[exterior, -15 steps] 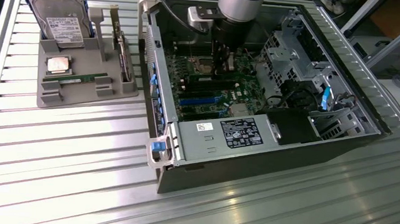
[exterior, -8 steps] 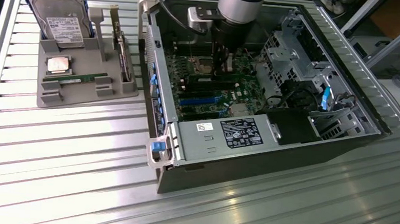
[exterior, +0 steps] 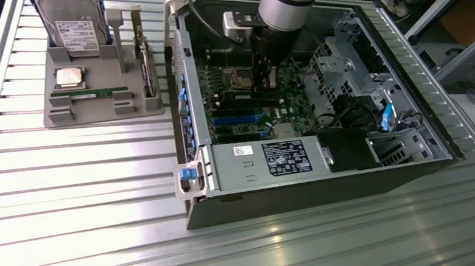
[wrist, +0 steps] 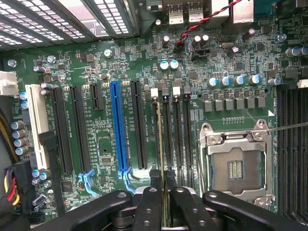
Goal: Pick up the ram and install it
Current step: 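Insert the ram into the slot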
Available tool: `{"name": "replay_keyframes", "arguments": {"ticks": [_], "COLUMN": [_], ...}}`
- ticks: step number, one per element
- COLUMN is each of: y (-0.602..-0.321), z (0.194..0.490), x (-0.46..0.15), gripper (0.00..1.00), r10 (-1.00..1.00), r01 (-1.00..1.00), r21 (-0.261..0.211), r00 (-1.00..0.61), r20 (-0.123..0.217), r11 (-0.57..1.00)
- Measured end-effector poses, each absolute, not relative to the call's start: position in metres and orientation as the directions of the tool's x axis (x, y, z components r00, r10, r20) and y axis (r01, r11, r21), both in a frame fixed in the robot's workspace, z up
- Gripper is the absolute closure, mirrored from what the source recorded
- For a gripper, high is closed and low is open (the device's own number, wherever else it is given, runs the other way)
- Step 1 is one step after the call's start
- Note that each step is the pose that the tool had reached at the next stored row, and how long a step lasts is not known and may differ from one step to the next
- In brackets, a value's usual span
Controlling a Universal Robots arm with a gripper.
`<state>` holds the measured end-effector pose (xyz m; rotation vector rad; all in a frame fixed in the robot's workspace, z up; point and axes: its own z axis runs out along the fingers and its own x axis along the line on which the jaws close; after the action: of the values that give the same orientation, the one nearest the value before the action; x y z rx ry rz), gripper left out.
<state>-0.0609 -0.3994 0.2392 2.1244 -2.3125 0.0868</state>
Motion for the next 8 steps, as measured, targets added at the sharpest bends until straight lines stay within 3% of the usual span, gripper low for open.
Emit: {"name": "replay_keyframes", "arguments": {"ticks": [8], "y": [-0.3991], "z": [0.2346], "x": [-0.0614], "gripper": [0.87], "r10": [-0.996], "r01": [-0.996], "r21": [-0.04], "r00": [-0.085], "r20": [0.038], "r11": [0.084]}}
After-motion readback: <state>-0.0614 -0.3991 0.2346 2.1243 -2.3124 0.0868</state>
